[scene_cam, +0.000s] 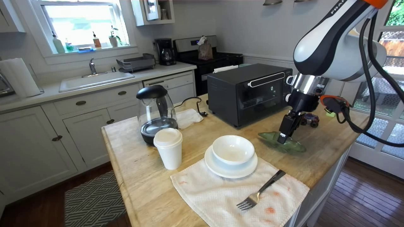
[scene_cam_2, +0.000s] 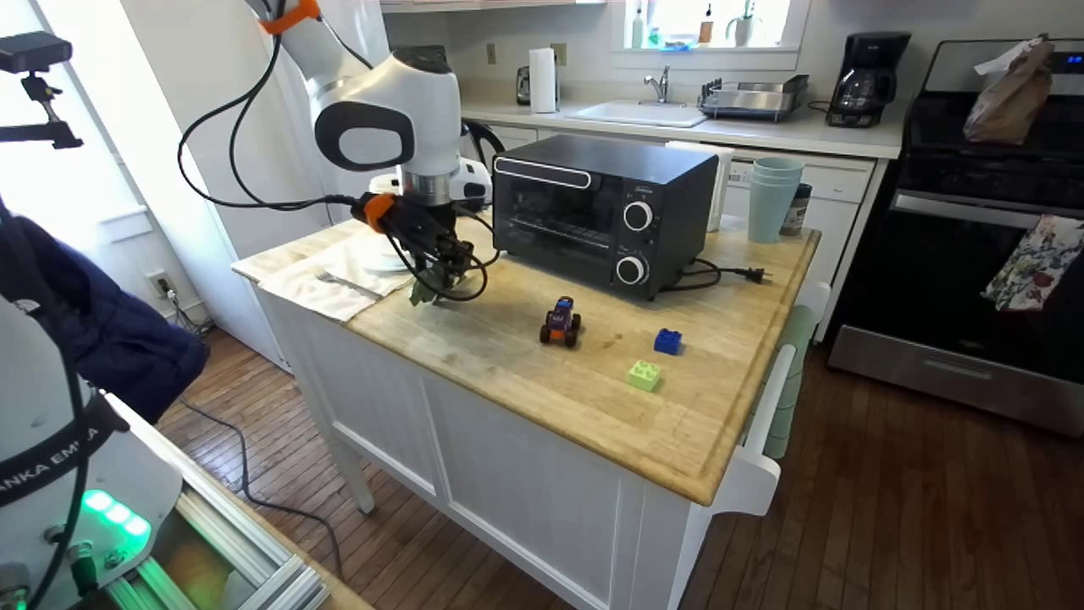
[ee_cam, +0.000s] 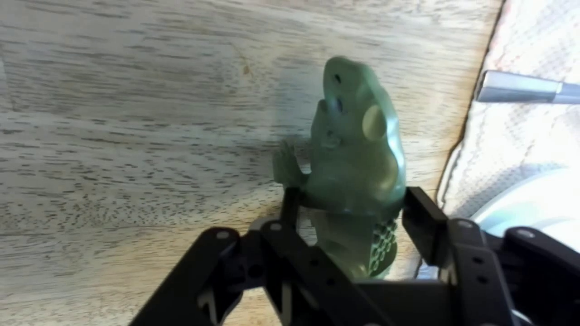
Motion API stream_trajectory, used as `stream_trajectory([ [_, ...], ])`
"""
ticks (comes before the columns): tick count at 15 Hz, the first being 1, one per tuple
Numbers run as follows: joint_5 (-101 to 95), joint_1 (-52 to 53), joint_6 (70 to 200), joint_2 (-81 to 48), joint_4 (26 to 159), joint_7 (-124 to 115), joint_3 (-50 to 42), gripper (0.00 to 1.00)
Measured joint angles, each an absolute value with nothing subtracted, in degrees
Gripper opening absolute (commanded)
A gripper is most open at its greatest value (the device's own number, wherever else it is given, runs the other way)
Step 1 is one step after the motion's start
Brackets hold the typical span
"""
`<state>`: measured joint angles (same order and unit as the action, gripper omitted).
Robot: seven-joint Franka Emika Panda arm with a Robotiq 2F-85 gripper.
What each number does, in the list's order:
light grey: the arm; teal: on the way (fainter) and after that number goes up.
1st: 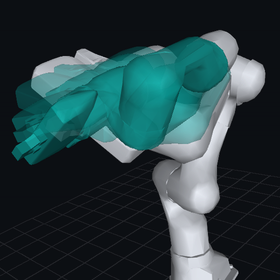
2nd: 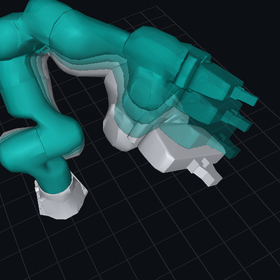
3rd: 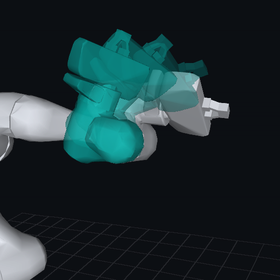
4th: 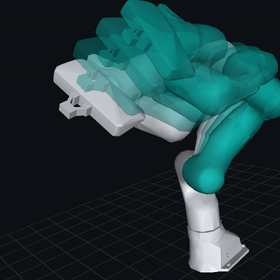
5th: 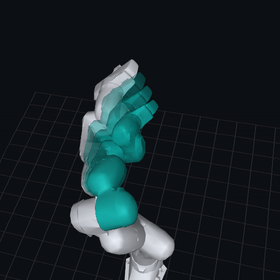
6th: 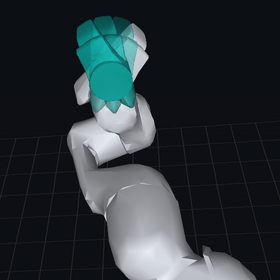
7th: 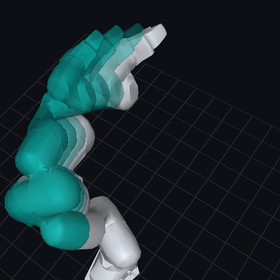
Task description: Put the toy dinosaur in an upright position
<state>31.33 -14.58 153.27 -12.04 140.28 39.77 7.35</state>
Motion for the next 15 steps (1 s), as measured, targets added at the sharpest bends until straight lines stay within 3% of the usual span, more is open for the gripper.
stream_trajectory([
  [8, 30.9, -13.8, 152.1, -13.2, 141.0, 38.5, 4.7, 0.35],
  [9, 30.7, -13.8, 152.1, -13.7, 141.0, 38.4, 4.4, 0.39],
  [10, 30.6, -13.8, 152.1, -14.1, 140.9, 38.2, 4.3, 0.84],
  [12, 30.4, -13.8, 152.1, -14.6, 140.9, 37.8, 4.1, 0.81],
  [15, 29.9, -13.7, 152.1, -14.5, 140.9, 37.5, 4.1, 0.98],
])
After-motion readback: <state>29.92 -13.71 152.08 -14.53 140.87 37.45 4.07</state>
